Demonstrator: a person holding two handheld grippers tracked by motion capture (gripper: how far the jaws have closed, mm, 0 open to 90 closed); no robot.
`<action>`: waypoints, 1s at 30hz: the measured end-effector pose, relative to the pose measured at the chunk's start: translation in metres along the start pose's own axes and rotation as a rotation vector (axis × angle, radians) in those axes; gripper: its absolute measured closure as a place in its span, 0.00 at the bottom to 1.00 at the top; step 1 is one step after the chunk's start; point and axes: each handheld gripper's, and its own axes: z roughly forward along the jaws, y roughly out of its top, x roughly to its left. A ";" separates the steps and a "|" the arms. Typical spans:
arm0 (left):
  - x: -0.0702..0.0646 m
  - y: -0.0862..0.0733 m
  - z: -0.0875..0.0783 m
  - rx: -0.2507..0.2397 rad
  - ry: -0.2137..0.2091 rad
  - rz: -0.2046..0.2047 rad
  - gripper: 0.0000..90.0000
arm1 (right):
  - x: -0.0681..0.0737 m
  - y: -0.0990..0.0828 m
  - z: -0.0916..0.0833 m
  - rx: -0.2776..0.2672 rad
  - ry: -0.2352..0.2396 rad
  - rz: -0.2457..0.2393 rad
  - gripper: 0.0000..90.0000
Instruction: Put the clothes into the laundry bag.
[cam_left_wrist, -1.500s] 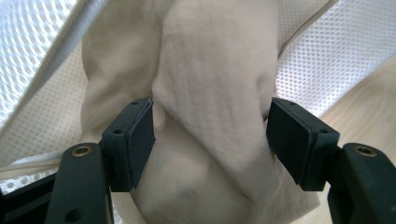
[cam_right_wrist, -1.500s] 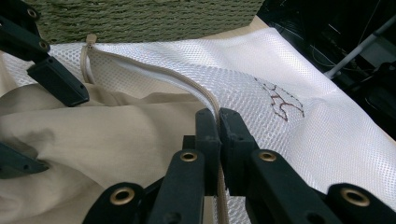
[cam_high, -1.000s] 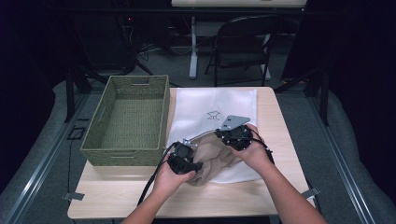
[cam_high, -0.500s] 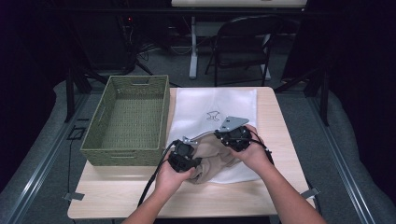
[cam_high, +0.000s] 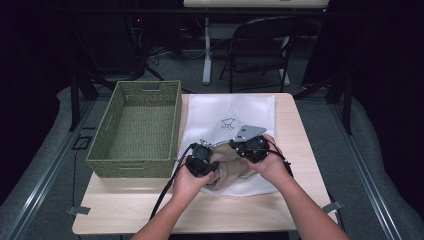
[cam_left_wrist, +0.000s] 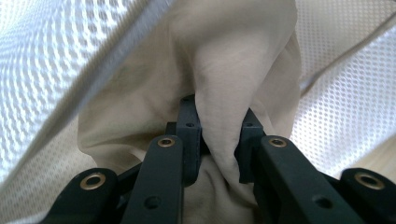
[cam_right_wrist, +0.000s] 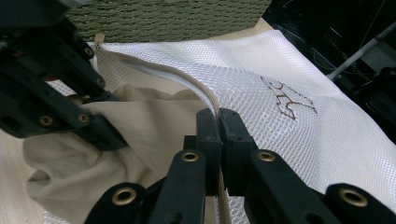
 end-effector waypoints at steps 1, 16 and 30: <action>0.000 0.001 0.001 0.000 0.001 -0.007 0.86 | 0.000 0.000 0.000 0.000 0.000 -0.001 0.97; 0.004 0.017 0.015 -0.020 0.016 -0.048 0.86 | 0.001 0.001 0.000 -0.010 0.003 0.004 0.97; 0.007 0.021 0.024 -0.045 0.011 -0.078 0.85 | 0.000 0.001 0.000 -0.009 0.006 0.008 0.97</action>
